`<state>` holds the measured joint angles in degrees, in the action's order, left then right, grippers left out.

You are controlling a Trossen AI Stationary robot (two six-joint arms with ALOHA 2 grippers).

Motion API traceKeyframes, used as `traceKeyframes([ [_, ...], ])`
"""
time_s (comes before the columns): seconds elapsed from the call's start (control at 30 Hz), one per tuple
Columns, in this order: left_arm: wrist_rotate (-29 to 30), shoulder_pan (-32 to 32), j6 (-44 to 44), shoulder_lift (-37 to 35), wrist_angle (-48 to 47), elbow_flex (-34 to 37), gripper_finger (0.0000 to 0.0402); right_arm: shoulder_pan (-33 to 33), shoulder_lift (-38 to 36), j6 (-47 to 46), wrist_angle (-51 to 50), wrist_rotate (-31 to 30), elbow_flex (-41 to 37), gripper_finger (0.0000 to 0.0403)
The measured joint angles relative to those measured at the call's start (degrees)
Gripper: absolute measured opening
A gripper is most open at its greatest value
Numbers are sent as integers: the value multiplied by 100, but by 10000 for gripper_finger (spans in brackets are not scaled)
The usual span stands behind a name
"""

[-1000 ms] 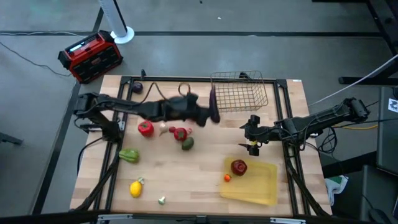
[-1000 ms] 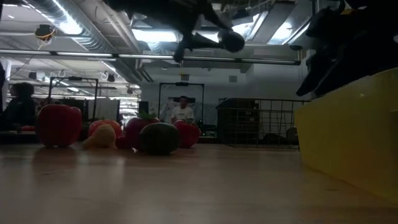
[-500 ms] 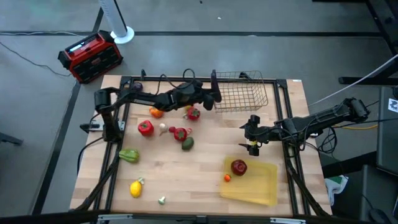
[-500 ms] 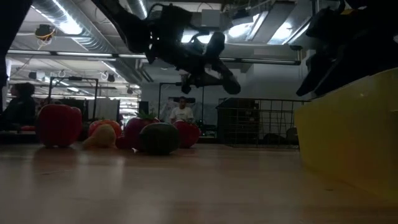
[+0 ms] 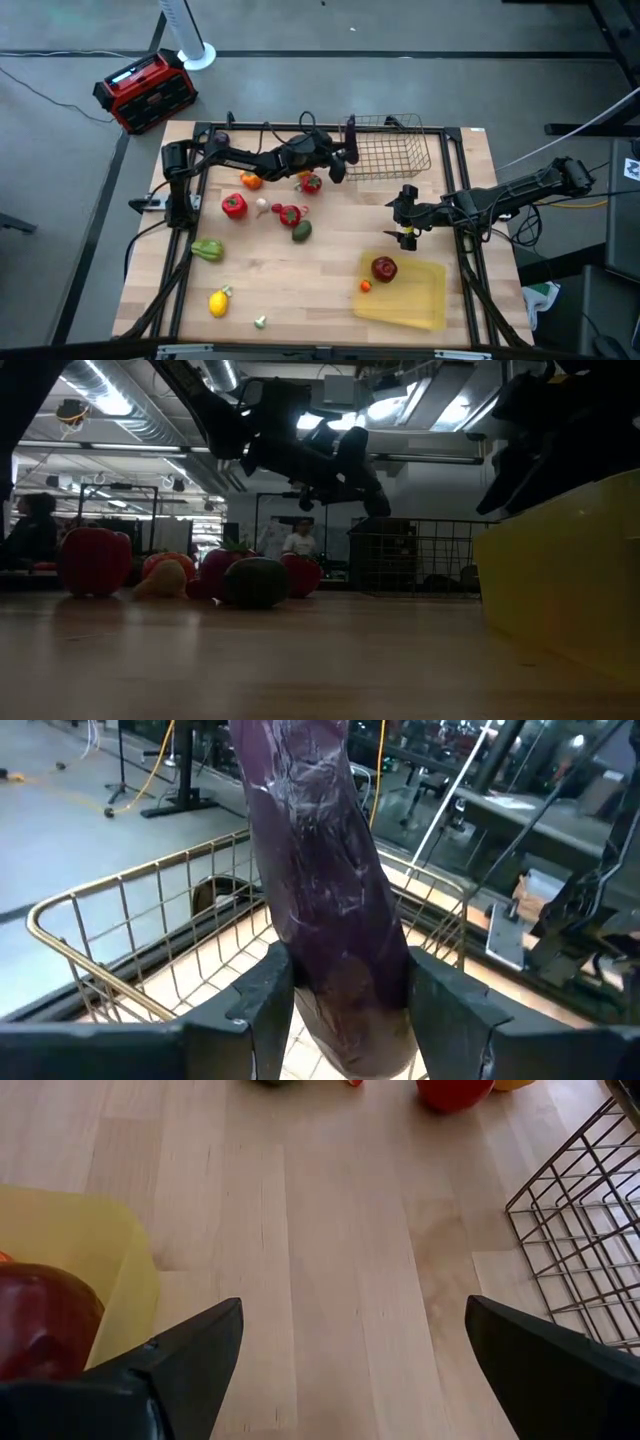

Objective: Sort produce into baskets
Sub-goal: Put the eggplant into the wire basket

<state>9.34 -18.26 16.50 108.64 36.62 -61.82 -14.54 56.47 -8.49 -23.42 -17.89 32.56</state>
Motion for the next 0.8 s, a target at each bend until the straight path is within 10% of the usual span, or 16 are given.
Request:
traceKeyframes([
  [0.8, 26, -87, -337, 0, -315, 0, 183, 1, 0, 123, 0, -2, 0, 376],
])
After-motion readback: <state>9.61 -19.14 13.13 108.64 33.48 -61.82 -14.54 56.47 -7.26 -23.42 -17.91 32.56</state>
